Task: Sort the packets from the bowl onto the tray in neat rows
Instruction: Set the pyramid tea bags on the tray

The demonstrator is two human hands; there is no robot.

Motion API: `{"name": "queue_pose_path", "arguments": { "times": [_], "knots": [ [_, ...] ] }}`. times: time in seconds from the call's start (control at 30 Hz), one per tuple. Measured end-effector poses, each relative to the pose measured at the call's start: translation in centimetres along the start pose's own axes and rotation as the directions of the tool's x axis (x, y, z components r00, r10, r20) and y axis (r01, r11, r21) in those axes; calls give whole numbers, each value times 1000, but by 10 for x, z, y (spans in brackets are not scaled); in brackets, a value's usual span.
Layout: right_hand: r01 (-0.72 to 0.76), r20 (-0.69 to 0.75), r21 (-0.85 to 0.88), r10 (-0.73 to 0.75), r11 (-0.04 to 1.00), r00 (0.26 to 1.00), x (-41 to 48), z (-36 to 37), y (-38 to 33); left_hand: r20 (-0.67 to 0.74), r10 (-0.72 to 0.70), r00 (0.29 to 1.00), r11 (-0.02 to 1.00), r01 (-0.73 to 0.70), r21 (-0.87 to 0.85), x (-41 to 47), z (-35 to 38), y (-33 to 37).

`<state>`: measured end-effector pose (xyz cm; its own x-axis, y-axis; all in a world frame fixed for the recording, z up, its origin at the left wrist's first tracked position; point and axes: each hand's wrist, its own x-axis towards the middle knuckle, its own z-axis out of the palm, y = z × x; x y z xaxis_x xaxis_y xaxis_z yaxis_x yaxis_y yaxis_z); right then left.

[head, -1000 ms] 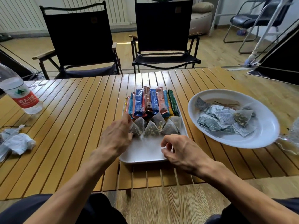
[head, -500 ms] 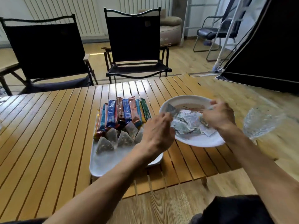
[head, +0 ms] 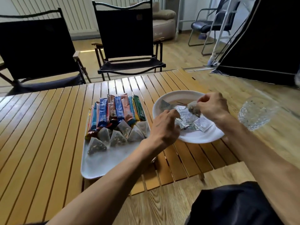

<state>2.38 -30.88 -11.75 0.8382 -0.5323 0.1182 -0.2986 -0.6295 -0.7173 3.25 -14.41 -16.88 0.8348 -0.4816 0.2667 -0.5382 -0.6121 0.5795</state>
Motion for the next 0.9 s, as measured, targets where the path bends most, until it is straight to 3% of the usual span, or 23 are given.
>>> {"name": "queue_pose_path", "arguments": {
  "times": [0.13,0.23,0.33,0.4,0.47,0.57,0.73,0.9],
  "knots": [
    [145,259,168,-186,975,948,-42,-4,-42,-68,-51,996,980,37,-194,-26,-42,2],
    [299,487,183,-351,936,800,-73,12,-69,-126,-208,970,943,165,-290,-60,-85,-18],
    [407,663,189,-422,894,618,-100,41,-89,-137,-287,948,946,258,-199,-97,-119,-48],
    [447,731,179,-422,877,536,-112,63,-93,-108,-314,943,946,302,-116,-115,-130,-64],
    [488,739,143,-420,861,526,-118,80,-92,-53,-325,944,945,322,-53,-125,-136,-74],
    [507,694,117,-436,854,574,-117,91,-84,15,-327,945,945,327,14,-133,-136,-82],
    [483,614,191,-488,855,621,-112,87,-60,41,-225,974,970,220,99,-137,-118,-82],
    [545,637,117,-484,830,600,-111,84,-48,54,-195,979,945,173,276,-137,-107,-82]
  ]
}}
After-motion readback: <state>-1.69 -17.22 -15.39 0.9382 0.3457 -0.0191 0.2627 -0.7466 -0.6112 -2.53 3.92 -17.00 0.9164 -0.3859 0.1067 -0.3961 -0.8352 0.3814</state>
